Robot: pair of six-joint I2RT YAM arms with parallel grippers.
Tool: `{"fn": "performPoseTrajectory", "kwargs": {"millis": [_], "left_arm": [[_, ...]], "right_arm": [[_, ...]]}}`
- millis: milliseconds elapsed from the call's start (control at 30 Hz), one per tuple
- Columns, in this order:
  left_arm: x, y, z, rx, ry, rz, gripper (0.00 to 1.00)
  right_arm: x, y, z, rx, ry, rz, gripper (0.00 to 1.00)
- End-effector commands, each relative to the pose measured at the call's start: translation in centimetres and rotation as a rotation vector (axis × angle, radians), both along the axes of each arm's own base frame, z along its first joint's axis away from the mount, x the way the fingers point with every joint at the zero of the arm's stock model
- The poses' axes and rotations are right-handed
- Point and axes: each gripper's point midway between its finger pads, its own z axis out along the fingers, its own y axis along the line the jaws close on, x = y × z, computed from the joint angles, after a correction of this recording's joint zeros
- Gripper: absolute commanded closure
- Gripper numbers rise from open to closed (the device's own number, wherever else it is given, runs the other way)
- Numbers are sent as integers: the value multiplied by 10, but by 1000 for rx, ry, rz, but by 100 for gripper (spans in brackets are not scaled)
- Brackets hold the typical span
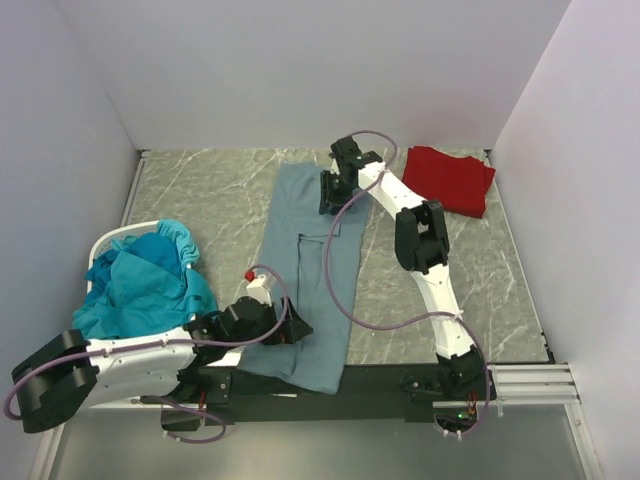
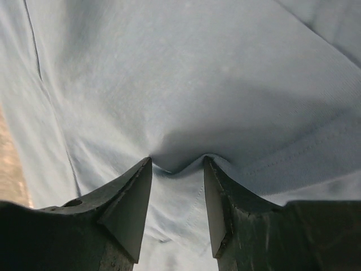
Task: Fold and stack the t-shirts
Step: Fold the tshirt
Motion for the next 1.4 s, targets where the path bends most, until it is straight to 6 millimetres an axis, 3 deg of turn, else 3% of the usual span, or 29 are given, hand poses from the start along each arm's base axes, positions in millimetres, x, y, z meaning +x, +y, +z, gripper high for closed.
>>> {"fn": "performPoseTrajectory", "kwargs": {"millis": [0,167,300,433,533,567,600,700,733,767,800,833,867,900,933,967,1000,1033,1067,1100,1133,1167,1200,1267,1300,1367], "left_arm": [[-26,-12,-8,-39,79,-82,5],[-32,-28,-2,-73,77,-125,5],[-34,-44,8,-128,71,-148,5],[-35,-47,11,-116,62,-146,5],[-27,-46,18,-97,26,-123,4],[-26,-40,20,-74,22,-112,4],[-17,-39,33,-87,-23,-78,4],[-11,-20,31,-15,-38,-15,3],[-4,-14,40,-24,-68,31,3],[-2,-5,35,9,-66,58,3],[-2,4,31,38,-57,81,3],[-1,7,37,27,-70,93,3],[0,18,32,69,-68,120,2],[2,22,32,73,-63,145,3],[3,27,32,77,-64,165,3],[6,34,29,103,-67,193,3],[5,42,24,136,-52,213,3],[5,47,21,163,-49,224,3],[7,51,19,183,-53,240,3],[7,52,20,196,-55,241,3],[6,57,17,228,-48,245,3],[8,57,22,231,-53,253,4],[9,60,21,248,-52,260,4],[8,61,24,264,-56,252,5],[11,64,25,271,-58,278,6],[10,65,26,272,-57,271,8]], "right_arm": [[-4,11,-11,10,53,21,51],[9,18,-2,77,19,22,48],[14,12,3,80,1,21,45],[18,8,11,91,-38,41,42],[23,11,30,140,-85,65,40],[25,12,46,156,-119,75,40],[27,13,51,165,-140,81,40],[27,12,92,191,-225,88,39],[23,10,91,191,-232,81,39],[19,8,124,213,-293,78,39],[13,4,119,216,-302,70,39],[8,3,127,225,-324,59,39],[-2,-1,165,259,-398,53,39],[-9,-4,172,273,-419,48,39],[-23,-7,158,281,-405,36,39],[-37,-12,186,303,-461,28,39],[-52,-18,166,289,-438,16,39],[-65,-17,165,292,-436,8,39],[-77,-23,183,294,-483,-10,40],[-95,-30,158,266,-445,-22,40],[-111,-24,154,263,-437,-17,40],[-121,-29,161,251,-471,-39,40],[-140,-34,137,215,-429,-44,41],[-168,-32,132,211,-427,-51,41],[-184,-41,106,168,-388,-71,41],[-210,-40,100,169,-376,-68,42]]}}
